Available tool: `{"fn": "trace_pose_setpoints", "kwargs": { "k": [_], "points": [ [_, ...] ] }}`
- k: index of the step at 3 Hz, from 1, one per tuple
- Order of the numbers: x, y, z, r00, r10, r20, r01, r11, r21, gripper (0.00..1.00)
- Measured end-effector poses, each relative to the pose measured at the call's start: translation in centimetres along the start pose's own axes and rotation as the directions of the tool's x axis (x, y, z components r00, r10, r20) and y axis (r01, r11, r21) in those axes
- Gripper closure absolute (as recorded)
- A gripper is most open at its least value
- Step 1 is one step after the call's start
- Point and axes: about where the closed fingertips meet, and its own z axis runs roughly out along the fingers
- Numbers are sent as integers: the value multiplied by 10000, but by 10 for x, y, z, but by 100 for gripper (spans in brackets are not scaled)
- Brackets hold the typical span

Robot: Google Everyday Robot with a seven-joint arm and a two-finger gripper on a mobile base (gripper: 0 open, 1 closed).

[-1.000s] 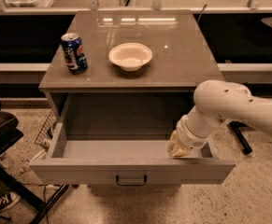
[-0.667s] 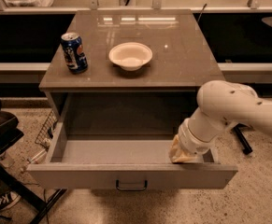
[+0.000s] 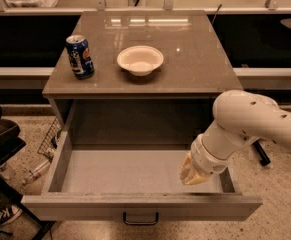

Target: Open top drawer

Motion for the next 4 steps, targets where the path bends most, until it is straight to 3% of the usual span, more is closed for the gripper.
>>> {"fn": "trace_pose_setpoints", "kwargs": {
  "k": [3, 4],
  "points": [
    [-1, 1, -2, 10000, -42, -44, 42, 10000, 24, 13],
    [-2, 2, -2, 10000, -53, -56, 53, 10000, 32, 0]
  ]
}}
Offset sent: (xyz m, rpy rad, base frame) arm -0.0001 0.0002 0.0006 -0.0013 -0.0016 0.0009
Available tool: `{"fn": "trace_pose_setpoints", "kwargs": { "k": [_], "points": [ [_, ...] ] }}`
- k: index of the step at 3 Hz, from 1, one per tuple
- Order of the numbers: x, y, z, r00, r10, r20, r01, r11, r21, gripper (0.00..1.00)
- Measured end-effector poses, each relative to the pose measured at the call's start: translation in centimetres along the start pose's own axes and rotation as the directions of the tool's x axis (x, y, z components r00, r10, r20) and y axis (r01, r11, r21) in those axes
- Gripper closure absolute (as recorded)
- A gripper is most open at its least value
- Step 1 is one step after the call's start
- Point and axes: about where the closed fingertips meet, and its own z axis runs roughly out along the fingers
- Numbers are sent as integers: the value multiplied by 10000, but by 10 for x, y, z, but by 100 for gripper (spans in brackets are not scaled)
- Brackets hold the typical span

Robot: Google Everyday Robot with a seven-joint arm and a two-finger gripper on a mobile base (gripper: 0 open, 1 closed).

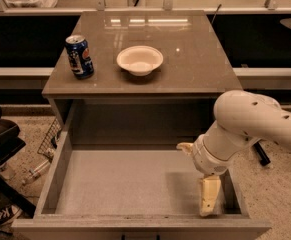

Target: Open top drawer

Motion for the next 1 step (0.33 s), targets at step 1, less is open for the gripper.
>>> {"fn": "trace_pose_setpoints", "kwargs": {
  "k": [1],
  "points": [
    [0, 0, 0, 10000, 0, 0, 0, 10000, 0, 0]
  ]
}}
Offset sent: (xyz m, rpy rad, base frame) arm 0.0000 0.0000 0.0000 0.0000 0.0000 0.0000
